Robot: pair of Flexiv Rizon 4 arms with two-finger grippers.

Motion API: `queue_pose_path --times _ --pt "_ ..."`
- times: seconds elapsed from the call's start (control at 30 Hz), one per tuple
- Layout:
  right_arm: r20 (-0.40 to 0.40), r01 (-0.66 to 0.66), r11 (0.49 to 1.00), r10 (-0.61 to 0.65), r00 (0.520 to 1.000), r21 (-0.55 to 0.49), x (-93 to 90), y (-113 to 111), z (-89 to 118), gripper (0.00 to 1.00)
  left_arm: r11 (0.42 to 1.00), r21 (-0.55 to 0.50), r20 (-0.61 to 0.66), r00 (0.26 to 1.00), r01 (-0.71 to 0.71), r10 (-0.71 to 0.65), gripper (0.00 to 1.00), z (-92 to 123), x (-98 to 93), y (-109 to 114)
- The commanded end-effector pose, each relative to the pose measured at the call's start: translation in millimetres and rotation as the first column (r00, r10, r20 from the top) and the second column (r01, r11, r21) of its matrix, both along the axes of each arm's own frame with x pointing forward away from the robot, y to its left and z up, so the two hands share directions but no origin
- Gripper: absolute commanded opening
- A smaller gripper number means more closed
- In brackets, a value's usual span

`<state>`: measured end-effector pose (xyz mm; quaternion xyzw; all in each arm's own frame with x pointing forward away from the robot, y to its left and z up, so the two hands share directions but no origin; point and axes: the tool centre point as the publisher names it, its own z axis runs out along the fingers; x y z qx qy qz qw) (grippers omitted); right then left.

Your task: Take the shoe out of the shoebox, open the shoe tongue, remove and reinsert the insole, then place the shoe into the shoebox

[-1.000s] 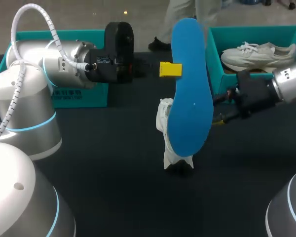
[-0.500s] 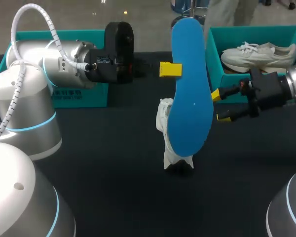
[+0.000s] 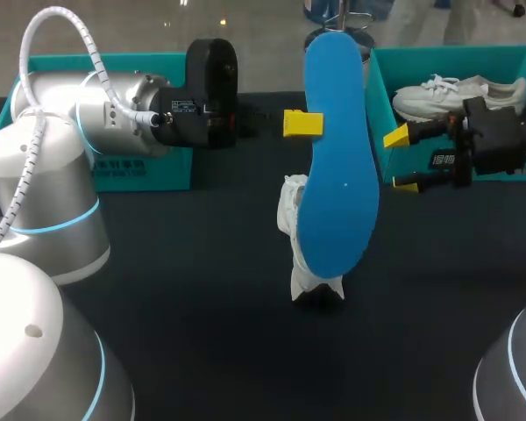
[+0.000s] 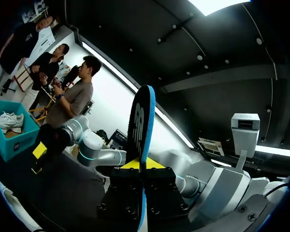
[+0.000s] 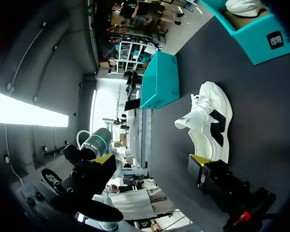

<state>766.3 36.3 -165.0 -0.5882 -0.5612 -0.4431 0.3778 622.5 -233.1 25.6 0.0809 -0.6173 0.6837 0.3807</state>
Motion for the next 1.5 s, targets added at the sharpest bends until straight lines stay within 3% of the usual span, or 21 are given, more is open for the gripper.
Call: queue_pose_path --times 0.03,0.3,0.63,1.07,1.17,1.33,1.5 --pt "-0.022 0.002 1.000 -0.002 1.000 0.013 -5.2 -5.0 20.8 1.00 1.000 -0.001 0.000 1.000 -0.001 0.001 0.00 -0.3 -0.6 0.1" --pt "0.039 -0.058 0.997 0.056 0.998 0.043 -9.3 7.1 32.2 1.00 1.000 -0.001 0.000 1.000 -0.001 0.001 0.00 -0.3 -0.6 0.1" --pt "0.040 -0.065 0.989 0.060 0.997 0.130 -20.2 22.3 28.8 1.00 1.000 -0.001 0.000 1.000 -0.001 0.001 0.00 -0.3 -0.6 0.1" --pt "0.040 -0.065 0.989 0.060 0.997 0.130 -20.2 22.3 28.8 1.00 1.000 -0.001 0.000 1.000 -0.001 0.001 0.00 -0.3 -0.6 0.1" --pt "0.040 -0.065 0.989 0.060 0.997 0.130 -20.2 22.3 28.8 1.00 1.000 0.023 0.186 0.983 -0.004 0.000 0.00 -10.9 3.0 4.6" --pt "0.040 -0.065 0.989 0.060 0.997 0.130 -20.2 22.3 28.8 1.00 0.999 0.025 0.342 0.939 -0.044 0.033 0.00 -21.1 7.4 7.3" --pt "0.040 -0.065 0.989 0.060 0.997 0.130 -20.2 22.3 28.8 1.00 0.997 -0.018 0.526 0.847 -0.080 0.078 0.00 -33.3 14.7 7.5"
